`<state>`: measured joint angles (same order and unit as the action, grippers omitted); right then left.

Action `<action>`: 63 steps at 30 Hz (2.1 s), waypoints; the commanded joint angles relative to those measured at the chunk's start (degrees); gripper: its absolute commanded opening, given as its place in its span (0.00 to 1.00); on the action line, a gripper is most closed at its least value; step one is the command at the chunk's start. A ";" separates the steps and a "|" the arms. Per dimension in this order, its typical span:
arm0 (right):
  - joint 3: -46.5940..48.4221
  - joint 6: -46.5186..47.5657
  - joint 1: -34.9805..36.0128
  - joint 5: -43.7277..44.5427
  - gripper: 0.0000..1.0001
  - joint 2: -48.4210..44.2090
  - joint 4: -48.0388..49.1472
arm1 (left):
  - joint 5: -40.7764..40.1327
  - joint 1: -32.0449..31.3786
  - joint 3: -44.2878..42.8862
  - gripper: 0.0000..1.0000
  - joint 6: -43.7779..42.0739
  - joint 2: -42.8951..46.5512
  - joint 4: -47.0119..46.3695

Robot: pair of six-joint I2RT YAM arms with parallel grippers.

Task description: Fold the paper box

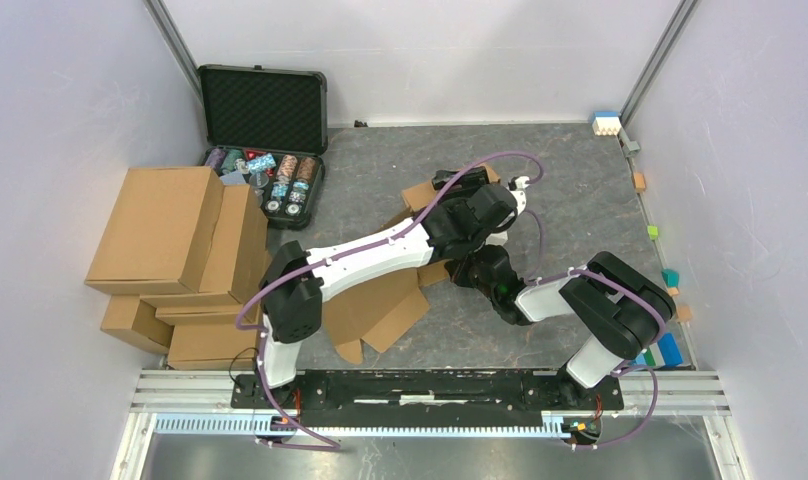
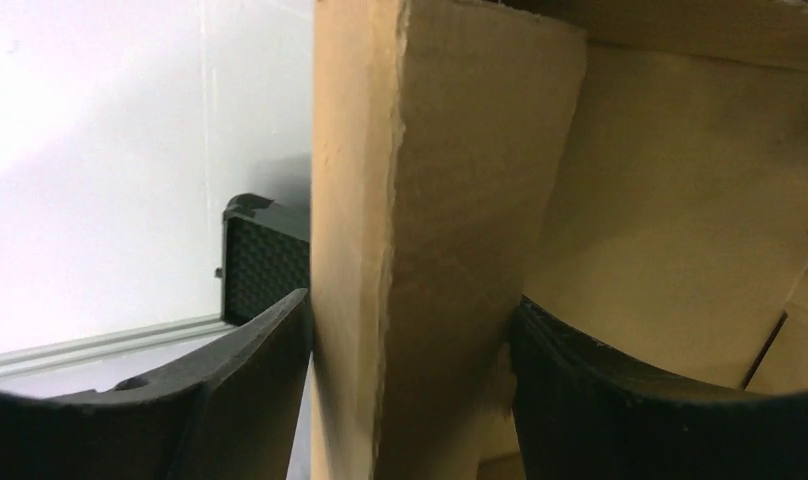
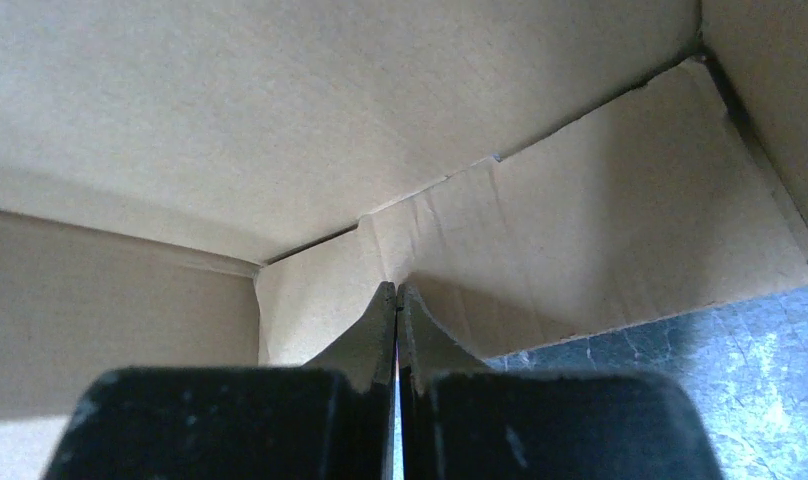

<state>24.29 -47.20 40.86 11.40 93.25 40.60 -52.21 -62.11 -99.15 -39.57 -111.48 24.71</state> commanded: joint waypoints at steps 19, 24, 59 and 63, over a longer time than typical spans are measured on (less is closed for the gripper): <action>-0.65 1.30 0.01 -1.84 0.00 -0.99 -5.24 | 34.35 5.41 -14.30 1.00 19.18 3.97 25.91; -0.60 1.50 0.00 -1.99 0.00 -1.12 -5.53 | 44.04 6.98 -15.04 1.00 21.59 6.99 28.63; 0.47 1.68 -0.35 -2.68 0.00 -0.13 -6.15 | 65.33 13.09 -20.33 0.99 33.67 13.83 26.06; 0.49 1.76 -0.38 -2.69 0.00 -0.09 -6.10 | 62.94 13.52 -20.70 1.00 34.88 14.70 22.44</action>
<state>24.32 -46.61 40.75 9.02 92.29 38.28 14.81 -48.97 -119.07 -7.70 -99.81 54.04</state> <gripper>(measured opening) 0.004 0.994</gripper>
